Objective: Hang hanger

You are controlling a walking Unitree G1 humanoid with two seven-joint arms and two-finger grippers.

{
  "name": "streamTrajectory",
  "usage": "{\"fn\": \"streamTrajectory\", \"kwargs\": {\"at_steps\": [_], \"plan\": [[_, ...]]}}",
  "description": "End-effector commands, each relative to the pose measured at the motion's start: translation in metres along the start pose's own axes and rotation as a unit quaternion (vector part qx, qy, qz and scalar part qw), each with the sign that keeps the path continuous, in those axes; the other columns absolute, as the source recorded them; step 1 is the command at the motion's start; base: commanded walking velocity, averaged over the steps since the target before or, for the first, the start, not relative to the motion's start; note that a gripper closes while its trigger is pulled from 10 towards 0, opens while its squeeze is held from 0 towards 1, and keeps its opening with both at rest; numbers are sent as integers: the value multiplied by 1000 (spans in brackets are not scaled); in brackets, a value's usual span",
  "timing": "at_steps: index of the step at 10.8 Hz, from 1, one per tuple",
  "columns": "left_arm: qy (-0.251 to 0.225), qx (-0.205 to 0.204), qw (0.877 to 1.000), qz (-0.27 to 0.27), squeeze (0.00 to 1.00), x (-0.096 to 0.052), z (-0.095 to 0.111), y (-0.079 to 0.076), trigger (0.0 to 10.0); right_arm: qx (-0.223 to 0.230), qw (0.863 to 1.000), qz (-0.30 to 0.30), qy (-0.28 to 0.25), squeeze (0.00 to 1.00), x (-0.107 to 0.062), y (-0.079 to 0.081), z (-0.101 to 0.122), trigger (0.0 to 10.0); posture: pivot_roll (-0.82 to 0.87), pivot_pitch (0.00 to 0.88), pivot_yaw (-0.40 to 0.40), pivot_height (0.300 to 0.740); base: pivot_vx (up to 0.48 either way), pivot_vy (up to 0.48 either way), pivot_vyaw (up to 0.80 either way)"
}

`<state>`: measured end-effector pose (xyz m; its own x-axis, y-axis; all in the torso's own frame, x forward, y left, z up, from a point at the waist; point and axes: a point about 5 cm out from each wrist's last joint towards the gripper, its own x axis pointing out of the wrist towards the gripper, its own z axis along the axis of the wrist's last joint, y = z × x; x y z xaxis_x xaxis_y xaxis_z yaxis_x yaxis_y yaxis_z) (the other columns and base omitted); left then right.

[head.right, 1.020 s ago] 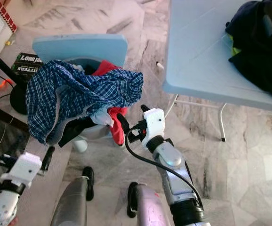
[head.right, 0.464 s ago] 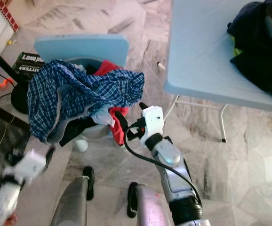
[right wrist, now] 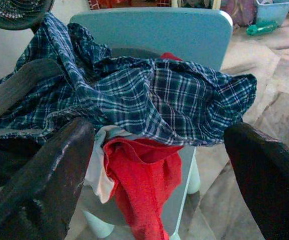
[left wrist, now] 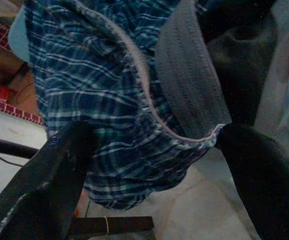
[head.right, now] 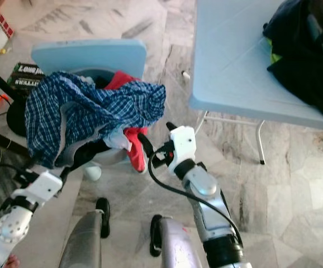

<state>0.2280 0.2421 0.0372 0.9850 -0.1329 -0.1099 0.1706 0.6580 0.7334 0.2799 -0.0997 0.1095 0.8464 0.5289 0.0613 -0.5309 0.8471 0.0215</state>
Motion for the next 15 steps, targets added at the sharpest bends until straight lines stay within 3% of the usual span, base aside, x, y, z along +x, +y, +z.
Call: {"fn": "streamTrajectory", "kwargs": {"at_steps": [1,2,15], "plan": [[13,2,1000,-19,0,-12,-8,-10,4196,-1,1000,-5,6,0,-5,-2,-1,10000,0,360,-110,740,0,0,0],[8,3,1000,-22,0,-14,-9,-10,0,1,1000,-4,7,0,-4,-1,-2,10000,0,360,-110,740,0,0,0],[-5,8,1000,-11,0,-12,-2,-8,0,0,1000,-6,7,0,-2,-2,-2,10000,10,348,-104,740,0,0,0]]}}
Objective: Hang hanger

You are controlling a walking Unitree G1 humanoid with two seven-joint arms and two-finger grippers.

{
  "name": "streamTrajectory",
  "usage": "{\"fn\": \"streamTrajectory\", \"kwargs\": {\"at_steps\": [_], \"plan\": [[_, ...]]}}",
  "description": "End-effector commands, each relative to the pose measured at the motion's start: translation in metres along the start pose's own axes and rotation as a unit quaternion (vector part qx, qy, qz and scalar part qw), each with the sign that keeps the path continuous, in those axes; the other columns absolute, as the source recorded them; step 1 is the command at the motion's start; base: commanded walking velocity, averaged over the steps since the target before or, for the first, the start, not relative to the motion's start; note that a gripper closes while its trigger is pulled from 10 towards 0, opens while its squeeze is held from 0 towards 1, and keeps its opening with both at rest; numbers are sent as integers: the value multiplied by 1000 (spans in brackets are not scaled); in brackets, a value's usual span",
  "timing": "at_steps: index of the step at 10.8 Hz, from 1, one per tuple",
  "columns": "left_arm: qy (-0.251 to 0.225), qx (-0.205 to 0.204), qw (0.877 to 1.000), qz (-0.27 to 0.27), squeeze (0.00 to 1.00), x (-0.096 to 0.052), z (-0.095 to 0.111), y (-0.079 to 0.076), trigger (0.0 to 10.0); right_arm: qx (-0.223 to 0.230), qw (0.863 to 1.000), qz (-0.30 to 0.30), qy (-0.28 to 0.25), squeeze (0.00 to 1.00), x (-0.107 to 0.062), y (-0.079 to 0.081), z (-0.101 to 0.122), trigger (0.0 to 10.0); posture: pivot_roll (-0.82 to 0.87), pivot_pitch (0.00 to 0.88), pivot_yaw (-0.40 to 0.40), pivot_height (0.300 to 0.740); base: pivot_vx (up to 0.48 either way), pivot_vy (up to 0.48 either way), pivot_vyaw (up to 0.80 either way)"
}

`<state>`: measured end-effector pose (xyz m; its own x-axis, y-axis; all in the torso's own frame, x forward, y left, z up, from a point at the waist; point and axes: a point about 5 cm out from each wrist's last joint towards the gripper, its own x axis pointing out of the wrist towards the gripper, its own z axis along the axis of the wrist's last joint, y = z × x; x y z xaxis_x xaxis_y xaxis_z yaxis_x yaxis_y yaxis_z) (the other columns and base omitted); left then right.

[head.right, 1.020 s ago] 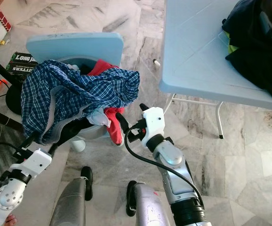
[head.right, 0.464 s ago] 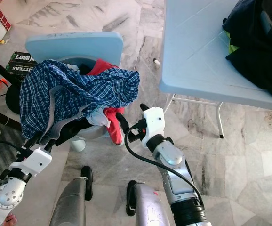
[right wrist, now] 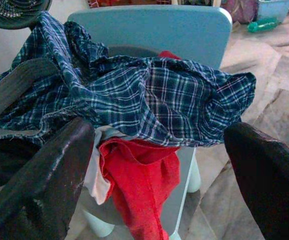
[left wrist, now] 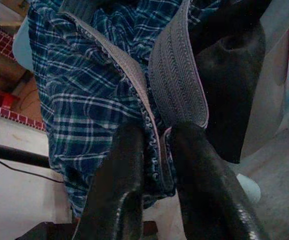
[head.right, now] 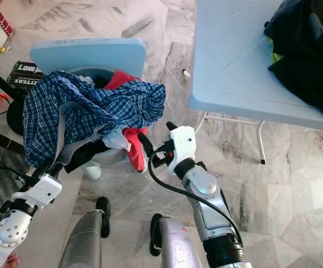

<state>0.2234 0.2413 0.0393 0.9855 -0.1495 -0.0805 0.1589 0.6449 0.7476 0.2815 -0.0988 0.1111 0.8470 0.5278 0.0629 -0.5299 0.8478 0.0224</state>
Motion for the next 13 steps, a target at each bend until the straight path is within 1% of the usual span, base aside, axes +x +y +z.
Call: {"fn": "streamTrajectory", "kwargs": {"at_steps": [1,3,4,5,6,7,8,9,10,11,12,13], "plan": [[13,-5,1000,-16,0,-7,-4,-9,0,-2,1000,-5,8,0,-4,-2,-4,10000,8,348,-104,740,0,0,0],[18,-27,999,-4,0,-5,-3,-7,0,-3,1000,-7,9,0,-4,-2,-4,10000,6,345,-105,740,0,0,0],[17,-62,998,22,0,2,1,2,0,-3,1000,-7,9,0,-4,-2,-4,10000,7,342,-107,740,0,0,0],[15,-107,992,60,0,13,9,13,0,-3,1000,-9,9,0,-4,-3,-4,10000,11,338,-109,740,0,0,0],[-1,-147,985,89,0,23,21,22,0,-3,1000,-10,9,0,-4,-4,-5,10000,18,333,-111,740,0,0,0],[-40,-207,971,115,0,37,44,32,0,-2,1000,-10,9,0,-3,-3,-5,10000,22,330,-112,740,0,0,0],[-73,-278,952,105,0,52,72,36,0,-3,1000,-13,5,0,1,-3,-4,10000,30,318,-112,740,0,0,0],[-74,-335,934,95,0,57,84,34,0,-3,1000,-15,3,0,2,-3,-4,10000,30,312,-108,740,0,0,0],[-71,-390,914,89,0,62,95,30,0,-4,1000,-20,2,0,3,-5,-4,10000,29,308,-107,740,0,0,0],[-66,-416,904,69,0,65,105,23,0,-6,1000,-25,2,0,3,-6,-4,10000,27,301,-105,740,0,0,0],[-57,-427,901,52,0,63,108,15,0,-7,1000,-28,1,0,2,-6,-5,10000,26,297,-105,740,0,0,0],[-33,-424,904,42,0,61,104,8,1686,-8,1000,-30,1,0,2,-7,-6,10000,25,295,-106,740,0,0,0]]}}
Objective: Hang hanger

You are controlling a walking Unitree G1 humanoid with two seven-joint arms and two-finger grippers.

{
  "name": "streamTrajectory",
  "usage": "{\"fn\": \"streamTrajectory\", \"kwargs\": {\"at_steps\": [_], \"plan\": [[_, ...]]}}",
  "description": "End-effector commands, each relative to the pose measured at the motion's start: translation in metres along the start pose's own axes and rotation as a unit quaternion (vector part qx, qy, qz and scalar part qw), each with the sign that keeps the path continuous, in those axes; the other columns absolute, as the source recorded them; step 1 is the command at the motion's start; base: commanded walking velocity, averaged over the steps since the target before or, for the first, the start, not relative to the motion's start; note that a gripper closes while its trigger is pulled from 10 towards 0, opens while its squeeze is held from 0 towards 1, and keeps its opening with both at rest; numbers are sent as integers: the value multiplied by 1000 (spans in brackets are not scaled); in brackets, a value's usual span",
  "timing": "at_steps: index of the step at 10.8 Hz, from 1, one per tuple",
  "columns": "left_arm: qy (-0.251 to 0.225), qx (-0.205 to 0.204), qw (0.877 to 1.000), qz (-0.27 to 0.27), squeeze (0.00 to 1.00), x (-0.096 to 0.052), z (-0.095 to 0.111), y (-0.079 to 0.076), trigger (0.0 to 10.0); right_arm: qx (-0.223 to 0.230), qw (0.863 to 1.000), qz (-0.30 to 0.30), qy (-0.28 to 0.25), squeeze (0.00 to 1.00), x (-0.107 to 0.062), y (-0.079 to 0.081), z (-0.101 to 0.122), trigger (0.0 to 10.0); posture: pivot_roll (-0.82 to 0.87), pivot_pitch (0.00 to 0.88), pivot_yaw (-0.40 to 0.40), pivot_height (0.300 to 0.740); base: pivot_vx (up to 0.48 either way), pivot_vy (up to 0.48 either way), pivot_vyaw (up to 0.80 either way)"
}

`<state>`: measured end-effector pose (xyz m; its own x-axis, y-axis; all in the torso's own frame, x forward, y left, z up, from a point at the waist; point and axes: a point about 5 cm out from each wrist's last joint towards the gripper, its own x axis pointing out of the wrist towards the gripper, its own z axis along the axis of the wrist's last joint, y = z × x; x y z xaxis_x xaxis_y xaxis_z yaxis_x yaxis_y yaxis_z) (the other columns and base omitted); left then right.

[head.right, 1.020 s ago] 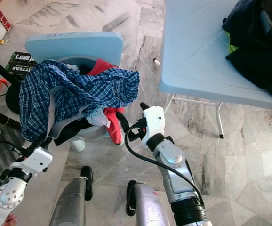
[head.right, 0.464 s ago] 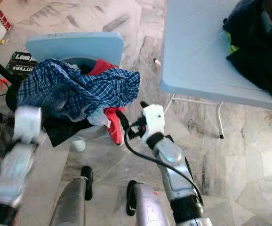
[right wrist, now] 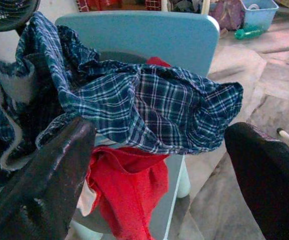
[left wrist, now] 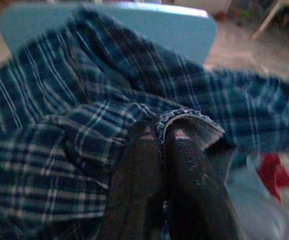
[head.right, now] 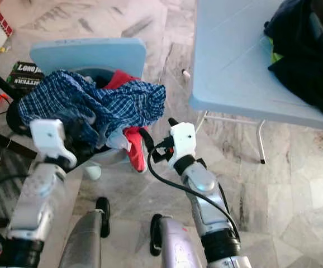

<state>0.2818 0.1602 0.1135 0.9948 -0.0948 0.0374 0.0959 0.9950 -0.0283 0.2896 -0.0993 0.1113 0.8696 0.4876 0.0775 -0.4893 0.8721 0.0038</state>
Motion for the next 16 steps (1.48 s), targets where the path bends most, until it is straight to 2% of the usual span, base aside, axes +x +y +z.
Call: {"fn": "streamTrajectory", "kwargs": {"at_steps": [1,2,3,4,5,6,7,9,10,12,13,16], "plan": [[40,7,999,-10,0,-9,-15,1,1137,2,1000,-9,9,0,-4,-2,-6,10000,28,296,-106,740,0,0,0],[48,20,999,-16,0,-11,-16,2,0,2,1000,-10,9,0,-4,-3,-6,10000,30,297,-106,740,0,0,0],[76,56,995,-21,0,-15,-23,3,7451,2,1000,-11,8,0,-4,-3,-7,10000,31,299,-106,740,0,0,0],[101,90,991,-15,0,-17,-30,5,10000,2,1000,-12,8,0,-5,-2,-7,10000,33,301,-107,740,0,0,0],[92,74,993,-3,0,-19,-30,7,10000,4,1000,-21,1,0,-7,-3,-5,10000,30,307,-109,740,0,0,0],[83,78,993,11,0,-21,-29,10,10000,7,999,-48,-9,0,-9,-9,-2,10000,28,311,-111,740,0,0,0],[71,63,995,17,0,-21,-28,10,10000,16,995,-97,-19,0,-13,-22,0,10000,22,307,-113,740,0,0,0],[57,58,997,16,0,-15,-26,10,10000,18,990,-141,-17,0,-15,-32,-5,10000,19,294,-104,740,0,0,0],[32,64,997,10,0,-9,-15,6,10000,12,988,-149,-24,0,-15,-35,-1,10000,18,290,-96,740,0,0,0],[18,55,998,-3,0,-6,-10,1,10000,5,986,-165,-26,0,-15,-42,0,10000,20,288,-93,740,0,-146,0],[15,69,997,-20,0,-8,-12,-2,10000,1,985,-173,-28,0,-14,-45,0,10000,28,285,-93,740,0,-337,0],[13,61,998,-20,0,-10,-11,-1,10000,1,982,-185,-42,0,-8,-48,5,10000,31,289,-85,740,0,-414,0]]}}
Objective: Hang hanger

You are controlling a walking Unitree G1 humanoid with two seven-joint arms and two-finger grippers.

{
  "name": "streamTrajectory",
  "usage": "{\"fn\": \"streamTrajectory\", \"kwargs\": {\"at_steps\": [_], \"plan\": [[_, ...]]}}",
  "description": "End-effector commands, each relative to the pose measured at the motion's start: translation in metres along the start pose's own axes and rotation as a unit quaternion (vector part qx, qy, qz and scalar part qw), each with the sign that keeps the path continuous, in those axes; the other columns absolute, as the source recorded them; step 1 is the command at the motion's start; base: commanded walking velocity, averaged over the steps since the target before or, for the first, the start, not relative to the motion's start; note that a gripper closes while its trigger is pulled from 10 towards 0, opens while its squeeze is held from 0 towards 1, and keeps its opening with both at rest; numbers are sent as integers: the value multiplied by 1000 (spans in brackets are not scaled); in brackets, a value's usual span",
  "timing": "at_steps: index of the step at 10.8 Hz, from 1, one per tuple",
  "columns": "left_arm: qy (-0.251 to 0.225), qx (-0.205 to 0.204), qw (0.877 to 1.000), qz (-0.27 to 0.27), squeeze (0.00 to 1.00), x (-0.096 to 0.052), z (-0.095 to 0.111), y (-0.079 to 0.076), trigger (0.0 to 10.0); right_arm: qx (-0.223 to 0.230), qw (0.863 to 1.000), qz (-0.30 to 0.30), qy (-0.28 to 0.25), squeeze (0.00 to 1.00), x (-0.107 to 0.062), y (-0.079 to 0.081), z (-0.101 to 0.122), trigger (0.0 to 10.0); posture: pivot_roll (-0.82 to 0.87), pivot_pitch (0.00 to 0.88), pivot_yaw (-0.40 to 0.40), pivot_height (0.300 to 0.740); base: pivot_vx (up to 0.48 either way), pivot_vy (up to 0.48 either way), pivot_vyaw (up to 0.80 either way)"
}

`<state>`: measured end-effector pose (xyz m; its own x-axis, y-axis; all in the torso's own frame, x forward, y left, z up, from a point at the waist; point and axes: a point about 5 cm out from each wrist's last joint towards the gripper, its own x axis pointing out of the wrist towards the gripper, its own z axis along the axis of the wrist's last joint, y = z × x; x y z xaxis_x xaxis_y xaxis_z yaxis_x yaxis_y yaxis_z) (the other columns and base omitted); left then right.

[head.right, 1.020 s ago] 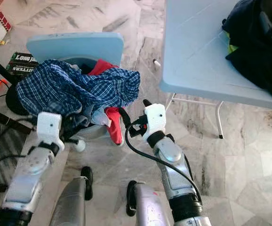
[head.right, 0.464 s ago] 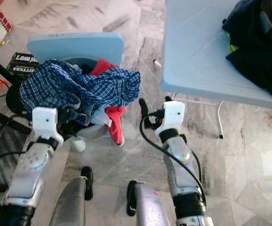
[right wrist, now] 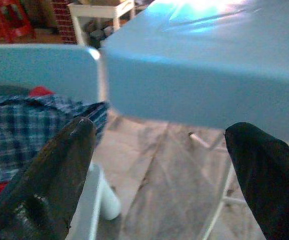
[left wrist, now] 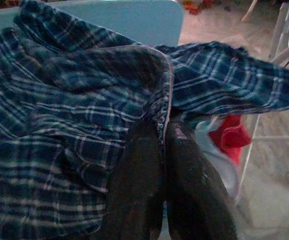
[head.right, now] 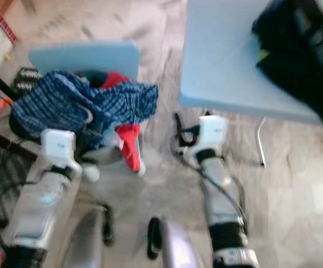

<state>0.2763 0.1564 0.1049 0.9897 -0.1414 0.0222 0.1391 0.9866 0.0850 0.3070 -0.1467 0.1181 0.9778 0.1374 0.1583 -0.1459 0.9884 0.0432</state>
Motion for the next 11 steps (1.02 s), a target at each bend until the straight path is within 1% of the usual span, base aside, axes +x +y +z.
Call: {"fn": "streamTrajectory", "kwargs": {"at_steps": [1,4,5,6,7,8,9,10,11], "plan": [[5,5,1000,0,0,-4,-2,1,10000,1,1000,-5,3,0,-2,-1,-3,10000,30,288,-84,740,0,-431,0],[0,10,1000,-9,0,-3,0,-1,10000,-6,1000,-19,4,0,-5,-8,-5,10000,30,289,-81,740,0,-434,0],[-3,26,999,-19,0,-3,1,-3,10000,-9,1000,-28,0,0,-5,-10,-3,10000,28,288,-81,740,0,-461,0],[-3,27,999,-25,0,-4,1,-5,10000,-19,999,-42,-3,0,-5,-15,-2,10000,28,288,-81,740,0,-461,0],[-2,32,999,-31,0,-4,1,-7,10000,-40,997,-68,-2,0,-8,-25,-1,10000,28,288,-81,740,0,-364,0],[2,34,999,-31,0,-6,0,-8,10000,-51,994,-100,10,0,-17,-39,-4,10000,28,289,-87,740,0,0,0],[3,36,999,-29,0,-8,-1,-7,10000,-54,993,-103,18,0,-25,-43,-7,10000,23,290,-88,740,0,0,0],[-4,48,999,-7,0,-10,0,-4,10000,-59,992,-105,38,0,-40,-47,-14,10000,14,290,-89,740,0,0,0],[-4,51,999,-2,0,-10,-1,-4,10000,-59,991,-106,46,0,-46,-48,-17,10000,14,290,-89,740,0,0,0]]}}
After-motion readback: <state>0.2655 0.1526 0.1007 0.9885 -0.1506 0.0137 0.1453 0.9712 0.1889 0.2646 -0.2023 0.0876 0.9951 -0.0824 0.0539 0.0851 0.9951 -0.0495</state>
